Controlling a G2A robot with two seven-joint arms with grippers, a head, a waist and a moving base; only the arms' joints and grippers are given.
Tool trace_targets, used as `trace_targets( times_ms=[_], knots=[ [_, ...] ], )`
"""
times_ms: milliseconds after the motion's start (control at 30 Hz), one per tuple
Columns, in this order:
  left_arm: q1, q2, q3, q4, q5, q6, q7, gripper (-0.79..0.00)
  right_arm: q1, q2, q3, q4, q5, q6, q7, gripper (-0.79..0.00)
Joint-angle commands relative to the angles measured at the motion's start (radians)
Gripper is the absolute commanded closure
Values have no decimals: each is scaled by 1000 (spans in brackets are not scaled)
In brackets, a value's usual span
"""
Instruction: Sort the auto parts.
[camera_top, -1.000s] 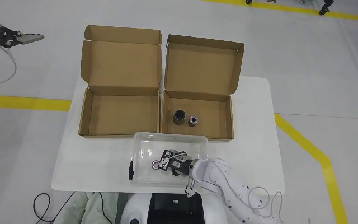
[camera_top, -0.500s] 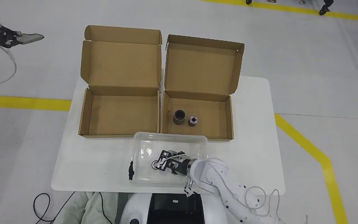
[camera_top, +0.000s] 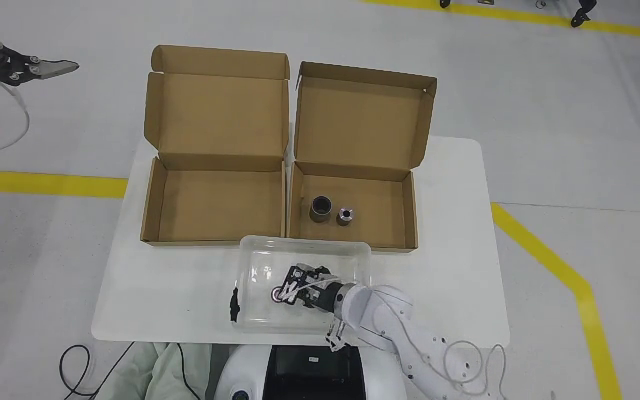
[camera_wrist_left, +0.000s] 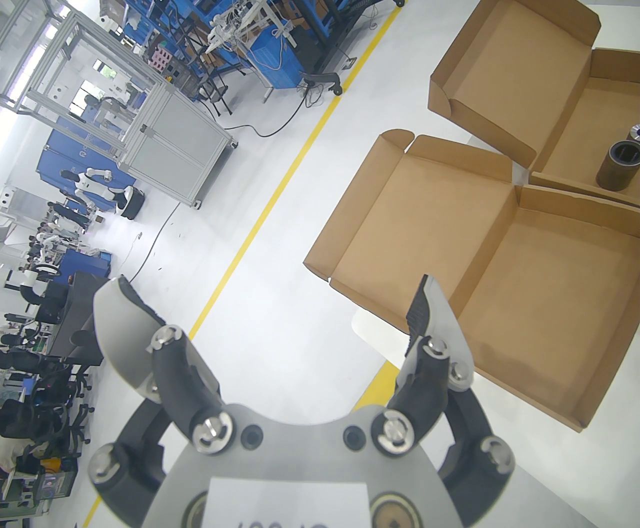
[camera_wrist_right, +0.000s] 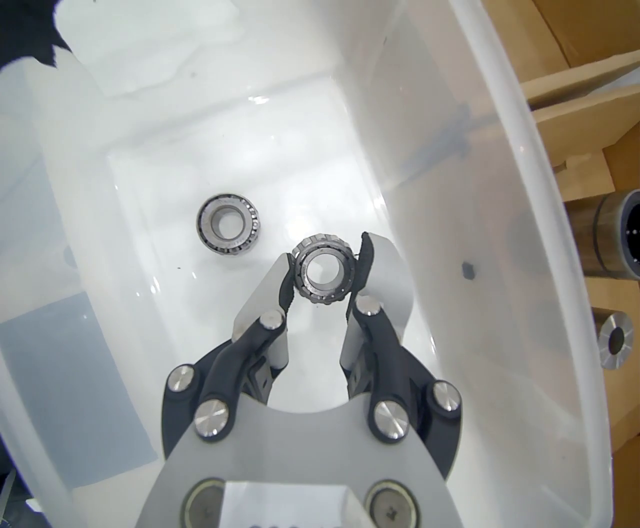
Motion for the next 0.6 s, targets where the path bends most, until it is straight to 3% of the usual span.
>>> trace_targets(
  times_ms=[0, 567],
  knots=[
    [0, 0, 0, 0, 0, 0, 0, -785, -8, 4, 13, -4, 11, -13, -41, 0],
    [0, 0, 0, 0, 0, 0, 0, -785, 18, 18, 85, 20, 151, -167, -434, 0]
  ],
)
